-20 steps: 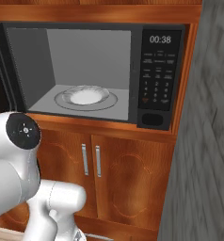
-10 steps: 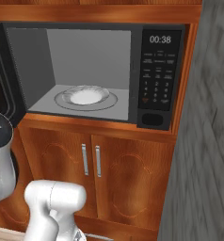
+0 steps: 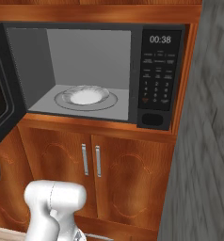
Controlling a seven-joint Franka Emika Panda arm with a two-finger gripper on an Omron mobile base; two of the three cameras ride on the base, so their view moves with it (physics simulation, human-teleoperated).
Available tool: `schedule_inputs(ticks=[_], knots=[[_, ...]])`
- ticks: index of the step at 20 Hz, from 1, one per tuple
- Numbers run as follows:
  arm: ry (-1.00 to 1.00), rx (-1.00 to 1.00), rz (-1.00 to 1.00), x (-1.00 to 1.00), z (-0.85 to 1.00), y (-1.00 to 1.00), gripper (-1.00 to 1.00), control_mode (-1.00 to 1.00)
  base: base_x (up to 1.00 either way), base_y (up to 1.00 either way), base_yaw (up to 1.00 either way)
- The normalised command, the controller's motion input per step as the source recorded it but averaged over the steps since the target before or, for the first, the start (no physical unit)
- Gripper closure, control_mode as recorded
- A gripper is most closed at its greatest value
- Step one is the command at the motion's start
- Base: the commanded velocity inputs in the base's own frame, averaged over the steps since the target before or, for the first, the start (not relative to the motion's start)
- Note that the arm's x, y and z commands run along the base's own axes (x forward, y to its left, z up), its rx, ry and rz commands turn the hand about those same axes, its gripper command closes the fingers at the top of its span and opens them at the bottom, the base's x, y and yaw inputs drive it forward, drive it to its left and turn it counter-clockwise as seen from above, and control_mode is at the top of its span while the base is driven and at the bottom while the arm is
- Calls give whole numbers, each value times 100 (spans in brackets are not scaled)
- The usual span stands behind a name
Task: Pick the bell pepper from the counter and place it in the microwave. Then turn on the microwave.
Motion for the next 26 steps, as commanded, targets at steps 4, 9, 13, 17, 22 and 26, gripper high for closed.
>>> schedule_inputs(ticks=[4,9,13,17,22,26], knots=[[-3,0,-3,17,-9,22,-100,-100,0,0,0],[-2,0,-1,18,-11,24,-100,-100,0,0,0],[-2,0,0,17,-14,28,-100,-100,0,0,0],[-3,0,0,12,-16,29,-100,-100,0,0,0],[-3,0,0,11,-13,27,-100,-100,0,0,0],[-5,0,-1,5,-6,14,-100,-100,0,0,0]])
